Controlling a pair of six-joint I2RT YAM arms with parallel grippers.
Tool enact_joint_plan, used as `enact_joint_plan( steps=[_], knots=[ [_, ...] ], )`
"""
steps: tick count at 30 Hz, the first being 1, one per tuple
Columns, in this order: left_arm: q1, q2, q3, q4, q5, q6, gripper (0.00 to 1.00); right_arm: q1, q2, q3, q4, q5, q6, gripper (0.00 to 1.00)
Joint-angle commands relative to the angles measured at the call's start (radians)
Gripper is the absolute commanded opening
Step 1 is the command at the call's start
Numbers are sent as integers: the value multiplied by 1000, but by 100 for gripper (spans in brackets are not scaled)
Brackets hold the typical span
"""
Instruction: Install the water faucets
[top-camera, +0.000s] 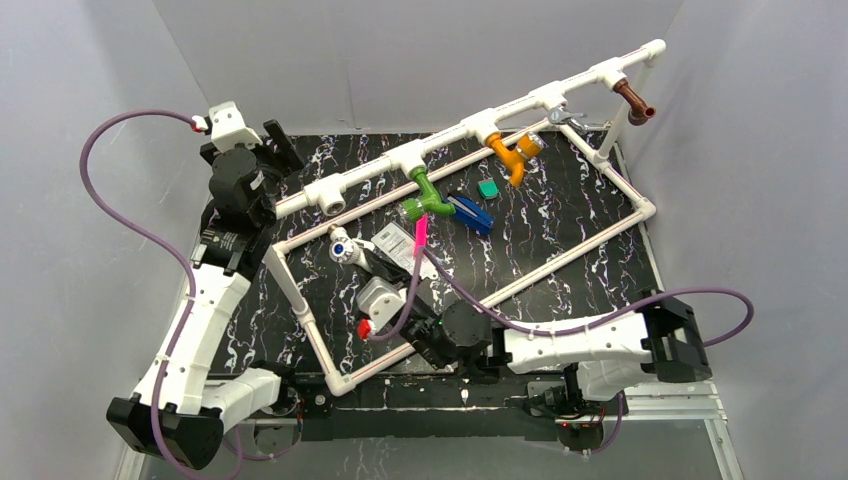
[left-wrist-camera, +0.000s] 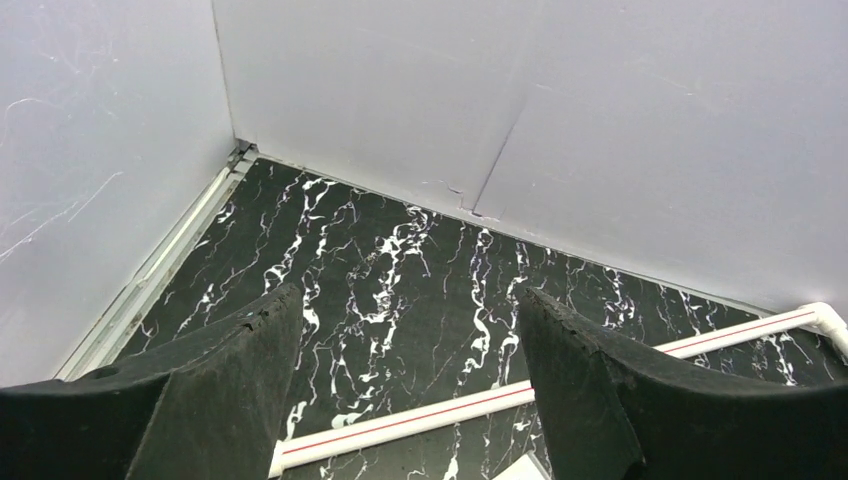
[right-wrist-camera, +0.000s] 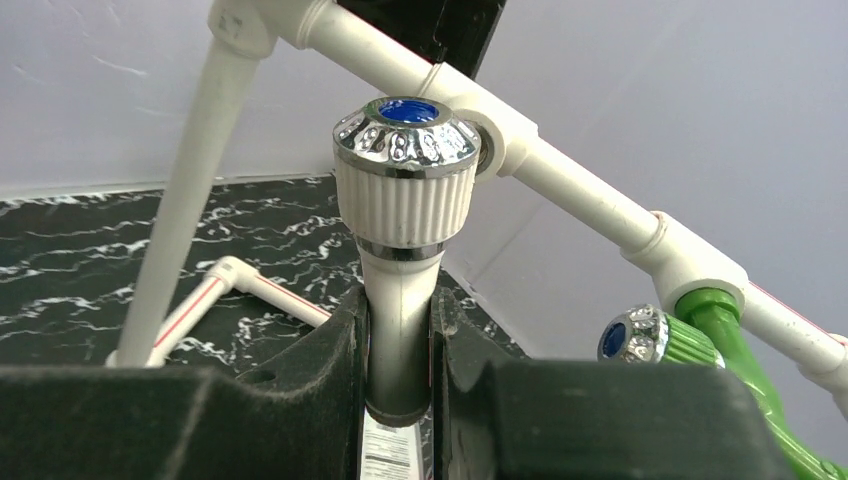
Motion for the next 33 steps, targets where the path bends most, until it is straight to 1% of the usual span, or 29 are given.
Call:
enact_joint_plan(
  steps=[1, 7, 10, 13, 18, 21, 25, 33],
  knots=[
    [6, 47, -121, -173, 17, 25, 76, 13, 39, 93, 163, 90, -163, 1],
    [7, 46, -133, -171, 24, 25, 76, 55, 63, 126, 188, 129, -252, 1],
    [6, 47, -141, -170, 40, 19, 76, 81, 53, 157, 111, 149, -235, 1],
    [6, 52, -145, -170, 41, 19, 75, 87, 41, 199, -9, 171, -166, 1],
    [7, 50, -153, -170, 54, 18, 75, 87, 38, 243, -69, 208, -149, 1],
    [7, 50, -156, -170, 61, 16, 74, 87, 51, 255, -68, 238, -161, 1],
    [8, 52, -157, -170, 67, 15, 74, 77, 76, 247, 9, 283, -226, 1],
    [7, 50, -160, -170, 69, 14, 74, 40, 99, 253, 3, 260, -186, 1]
  ],
)
